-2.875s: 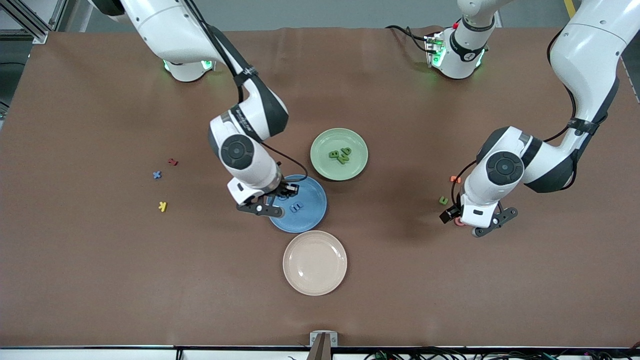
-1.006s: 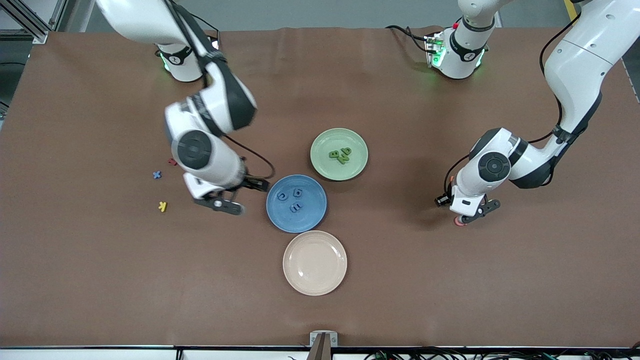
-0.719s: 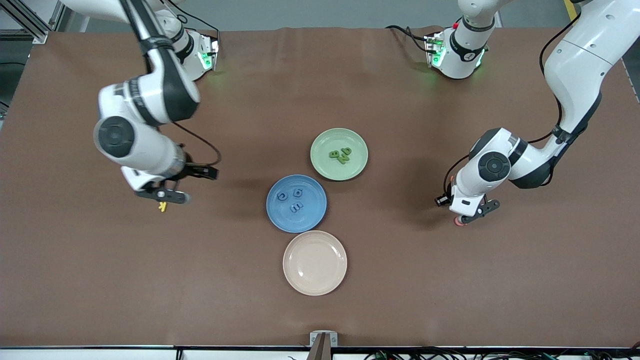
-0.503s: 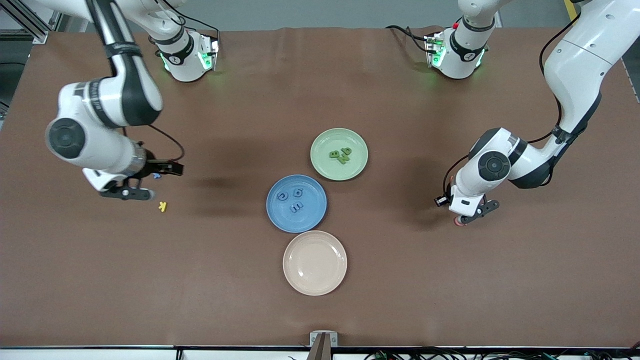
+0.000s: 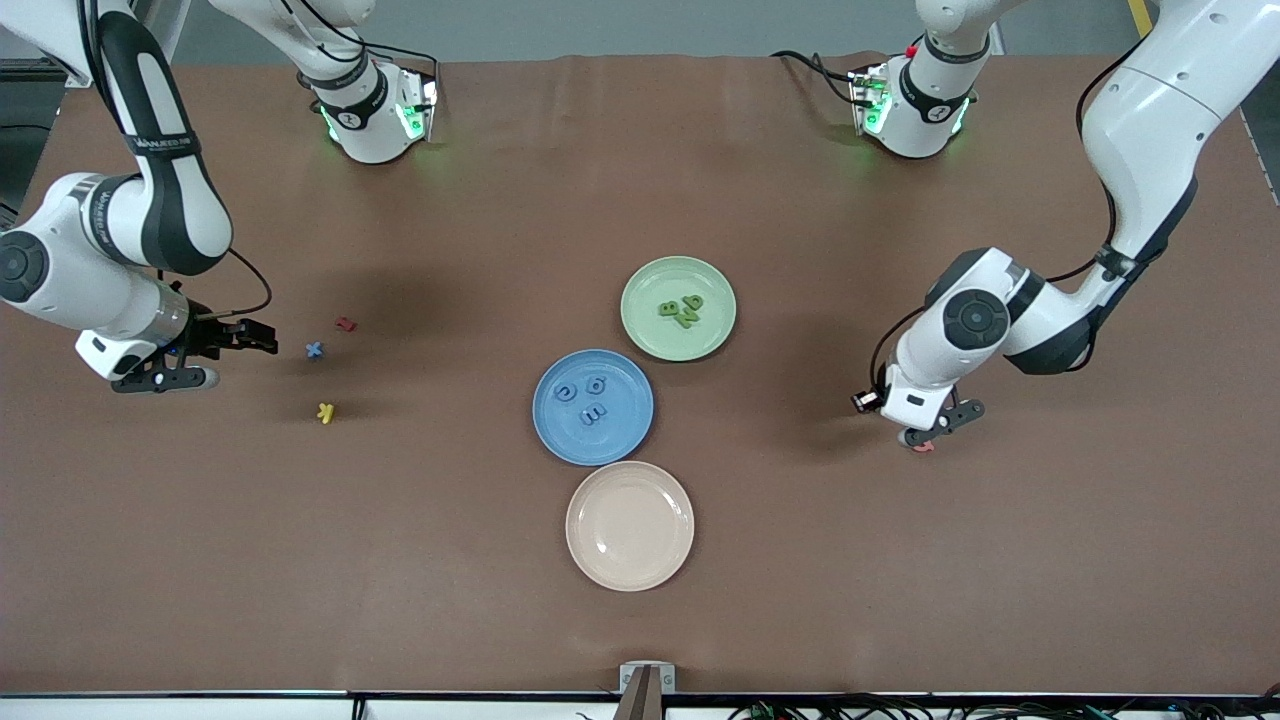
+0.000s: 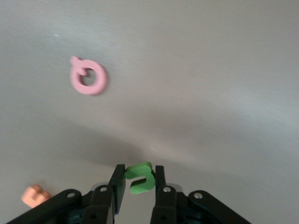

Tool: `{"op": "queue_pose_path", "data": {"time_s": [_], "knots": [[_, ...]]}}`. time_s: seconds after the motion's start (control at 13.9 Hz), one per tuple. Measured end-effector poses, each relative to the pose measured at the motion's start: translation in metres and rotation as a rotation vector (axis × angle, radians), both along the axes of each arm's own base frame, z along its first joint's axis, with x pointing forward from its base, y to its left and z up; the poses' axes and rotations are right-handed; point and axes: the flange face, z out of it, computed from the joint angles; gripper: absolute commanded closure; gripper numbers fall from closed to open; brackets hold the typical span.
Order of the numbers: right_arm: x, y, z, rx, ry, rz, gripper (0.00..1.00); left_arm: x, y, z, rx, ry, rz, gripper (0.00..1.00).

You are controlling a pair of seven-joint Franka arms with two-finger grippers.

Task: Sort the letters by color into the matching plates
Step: 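Grasp the green u with the left gripper while the right gripper reaches blue x, then place the green u on the green plate while the right gripper grasps the x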

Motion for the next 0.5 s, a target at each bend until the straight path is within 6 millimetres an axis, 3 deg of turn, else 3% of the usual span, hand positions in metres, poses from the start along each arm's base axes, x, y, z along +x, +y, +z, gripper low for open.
{"op": "queue_pose_path", "data": {"time_s": [0.29, 0.5], "knots": [[-0.017, 0.027, -0.037, -0.006, -0.042, 0.046, 0.0, -0.019, -0.059, 0.026, -0.043, -0.025, 0.011, 0.98], [-0.026, 0.03, -0.067, -0.007, -0.042, 0.051, 0.0, -0.042, -0.107, 0.031, -0.057, -0.023, 0.044, 0.98]]}}
